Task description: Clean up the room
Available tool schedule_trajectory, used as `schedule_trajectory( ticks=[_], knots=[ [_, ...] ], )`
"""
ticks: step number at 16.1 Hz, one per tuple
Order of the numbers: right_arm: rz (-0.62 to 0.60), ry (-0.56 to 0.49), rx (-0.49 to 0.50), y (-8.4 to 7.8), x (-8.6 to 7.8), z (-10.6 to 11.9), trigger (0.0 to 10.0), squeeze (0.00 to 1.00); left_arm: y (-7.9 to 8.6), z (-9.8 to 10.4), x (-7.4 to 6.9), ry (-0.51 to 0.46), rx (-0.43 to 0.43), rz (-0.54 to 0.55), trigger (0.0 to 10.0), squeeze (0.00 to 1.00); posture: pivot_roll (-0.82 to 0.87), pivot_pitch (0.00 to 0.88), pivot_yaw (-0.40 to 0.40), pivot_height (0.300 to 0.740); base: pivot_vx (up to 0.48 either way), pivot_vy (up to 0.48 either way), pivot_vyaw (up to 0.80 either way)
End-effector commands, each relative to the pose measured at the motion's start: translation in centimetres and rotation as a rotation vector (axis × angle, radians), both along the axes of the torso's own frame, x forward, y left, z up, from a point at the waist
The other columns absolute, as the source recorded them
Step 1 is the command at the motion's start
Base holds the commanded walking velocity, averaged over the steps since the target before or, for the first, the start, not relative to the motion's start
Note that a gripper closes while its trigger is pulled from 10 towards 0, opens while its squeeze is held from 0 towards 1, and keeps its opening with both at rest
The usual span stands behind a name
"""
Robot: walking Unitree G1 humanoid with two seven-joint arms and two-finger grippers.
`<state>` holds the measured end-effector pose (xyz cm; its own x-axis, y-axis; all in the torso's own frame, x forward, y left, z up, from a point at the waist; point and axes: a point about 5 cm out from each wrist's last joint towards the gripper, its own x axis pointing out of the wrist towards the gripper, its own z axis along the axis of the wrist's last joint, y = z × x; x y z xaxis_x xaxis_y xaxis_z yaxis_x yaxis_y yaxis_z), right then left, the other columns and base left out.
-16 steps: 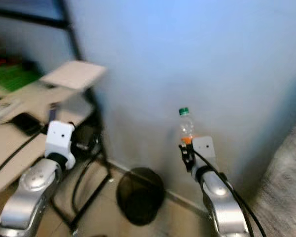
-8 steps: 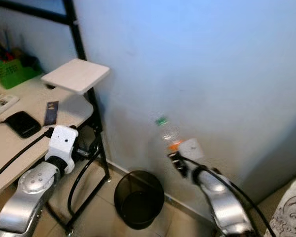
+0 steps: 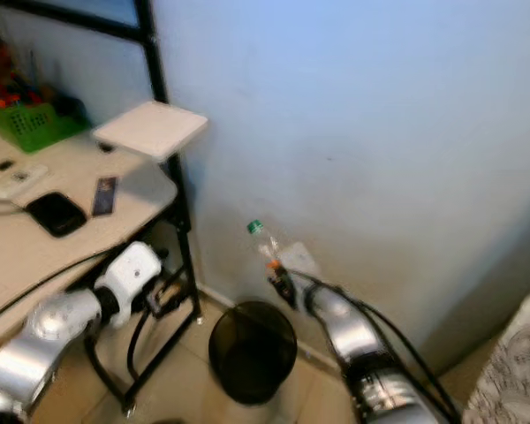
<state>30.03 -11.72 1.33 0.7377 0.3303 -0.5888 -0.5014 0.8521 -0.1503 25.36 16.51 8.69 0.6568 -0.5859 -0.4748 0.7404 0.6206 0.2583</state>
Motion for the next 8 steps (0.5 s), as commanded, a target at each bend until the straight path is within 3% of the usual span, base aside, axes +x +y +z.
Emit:
schedule_trajectory(
  ticks=[1,5,8],
  knots=[
    [-0.02,-0.013,-0.013,-0.1,0.3,0.0,10.0,0.0,-0.3,-0.1,-0.1,0.017,-0.001,-0.048,10.0,0.0,0.07,0.0,0.006,0.74,0.0,0.0,0.0],
    [-0.006,-0.023,0.003,1.6,1.2,0.5,10.0,0.0,0.3,0.0,-0.7,0.066,0.017,-0.122,10.0,0.0,0.08,0.0,0.012,0.74,0.0,0.0,0.0],
    [0.011,-0.037,-0.024,2.0,1.4,0.4,10.0,0.0,0.5,0.0,-0.5,0.068,0.014,-0.135,10.0,0.0,0.08,0.0,0.012,0.74,0.0,0.0,0.0]
  ],
)
